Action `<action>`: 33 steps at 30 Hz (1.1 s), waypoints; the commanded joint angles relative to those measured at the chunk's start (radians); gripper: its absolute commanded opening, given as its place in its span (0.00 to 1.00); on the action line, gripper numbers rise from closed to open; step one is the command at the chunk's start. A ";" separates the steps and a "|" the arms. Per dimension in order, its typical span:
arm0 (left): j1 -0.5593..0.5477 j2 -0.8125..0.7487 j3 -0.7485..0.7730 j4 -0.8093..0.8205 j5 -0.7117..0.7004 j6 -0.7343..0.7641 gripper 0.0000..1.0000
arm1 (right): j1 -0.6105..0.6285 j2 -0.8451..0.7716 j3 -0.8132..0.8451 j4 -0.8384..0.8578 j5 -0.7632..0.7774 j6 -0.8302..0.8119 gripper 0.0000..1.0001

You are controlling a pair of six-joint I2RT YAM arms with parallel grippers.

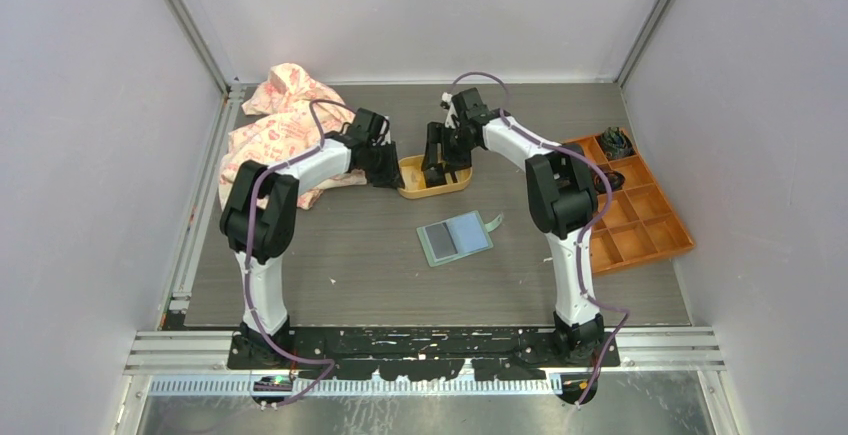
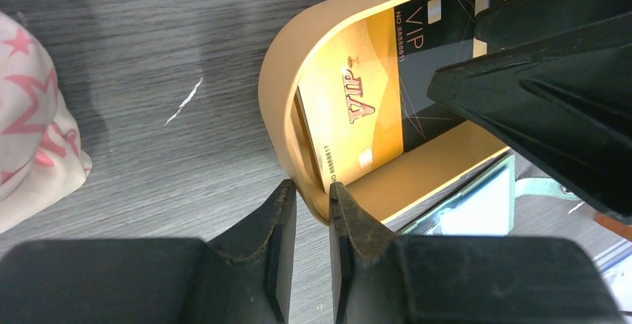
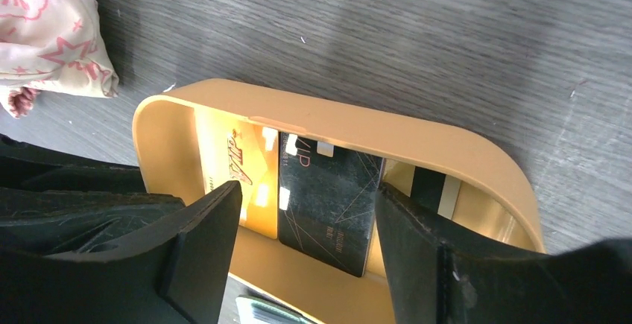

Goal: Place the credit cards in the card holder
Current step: Pick up the credit card from the storage box.

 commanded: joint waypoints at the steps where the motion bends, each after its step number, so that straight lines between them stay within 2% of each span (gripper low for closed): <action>1: -0.032 -0.071 -0.022 0.017 -0.014 -0.012 0.20 | 0.020 -0.002 0.001 0.039 -0.177 0.081 0.69; 13: -0.045 -0.254 -0.240 0.116 -0.062 -0.162 0.16 | 0.018 -0.106 -0.088 0.096 -0.311 0.120 0.52; 23: -0.051 -0.349 -0.361 0.169 -0.072 -0.219 0.16 | 0.020 -0.150 -0.134 0.160 -0.449 0.173 0.40; 28: -0.051 -0.365 -0.372 0.170 -0.077 -0.223 0.16 | 0.021 -0.141 -0.133 0.145 -0.445 0.145 0.39; 33: -0.051 -0.362 -0.374 0.173 -0.075 -0.226 0.16 | 0.040 -0.124 -0.077 -0.013 -0.304 0.001 0.38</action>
